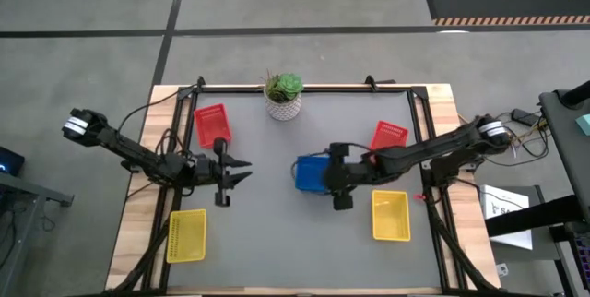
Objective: Stack baskets by color
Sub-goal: Stack the left yellow basket on the yellow baskets
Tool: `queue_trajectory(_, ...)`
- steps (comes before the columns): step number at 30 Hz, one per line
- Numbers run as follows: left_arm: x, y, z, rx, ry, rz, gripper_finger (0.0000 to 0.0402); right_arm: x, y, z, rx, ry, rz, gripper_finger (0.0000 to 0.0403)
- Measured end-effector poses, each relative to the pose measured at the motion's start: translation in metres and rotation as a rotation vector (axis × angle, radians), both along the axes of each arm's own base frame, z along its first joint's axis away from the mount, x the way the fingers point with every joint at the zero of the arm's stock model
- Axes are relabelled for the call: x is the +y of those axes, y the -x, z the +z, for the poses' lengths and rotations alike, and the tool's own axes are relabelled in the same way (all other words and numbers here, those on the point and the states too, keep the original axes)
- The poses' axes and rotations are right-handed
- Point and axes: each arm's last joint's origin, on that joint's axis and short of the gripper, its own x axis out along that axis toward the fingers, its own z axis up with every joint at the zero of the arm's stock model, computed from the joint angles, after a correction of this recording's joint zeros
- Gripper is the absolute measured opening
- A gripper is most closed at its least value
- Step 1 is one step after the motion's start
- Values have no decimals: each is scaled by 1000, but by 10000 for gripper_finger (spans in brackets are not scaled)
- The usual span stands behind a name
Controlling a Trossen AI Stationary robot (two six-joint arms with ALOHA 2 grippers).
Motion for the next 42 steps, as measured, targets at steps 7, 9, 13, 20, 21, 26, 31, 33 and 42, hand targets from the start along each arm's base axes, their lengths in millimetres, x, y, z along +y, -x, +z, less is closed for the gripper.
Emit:
queue_trajectory(7,2,1,9,-55,48,57,88,-12,43,-4,-231,-92,-51,185)
queue_trajectory(9,2,1,9,-60,50,57,88,-14,52,-8,-282,-122,-73,179)
queue_trajectory(13,2,0,8,-50,46,57,88,-19,65,-18,-366,-112,-146,169)
queue_trajectory(20,0,-4,-4,12,22,56,88,-26,80,-40,-371,-10,-250,144)
queue_trajectory(21,0,-5,-5,20,18,57,88,-27,82,-43,-364,1,-266,140)
queue_trajectory(26,-2,-10,-10,51,8,56,88,-30,89,-61,-344,20,-360,122)
queue_trajectory(31,-2,-12,-12,66,17,92,88,-30,89,-65,-361,85,-312,102)
queue_trajectory(33,-1,-11,-11,57,56,106,88,-30,88,-64,-393,125,-265,93)
queue_trajectory(42,-1,-12,-14,67,102,119,88,-29,85,-54,-461,219,-170,56)
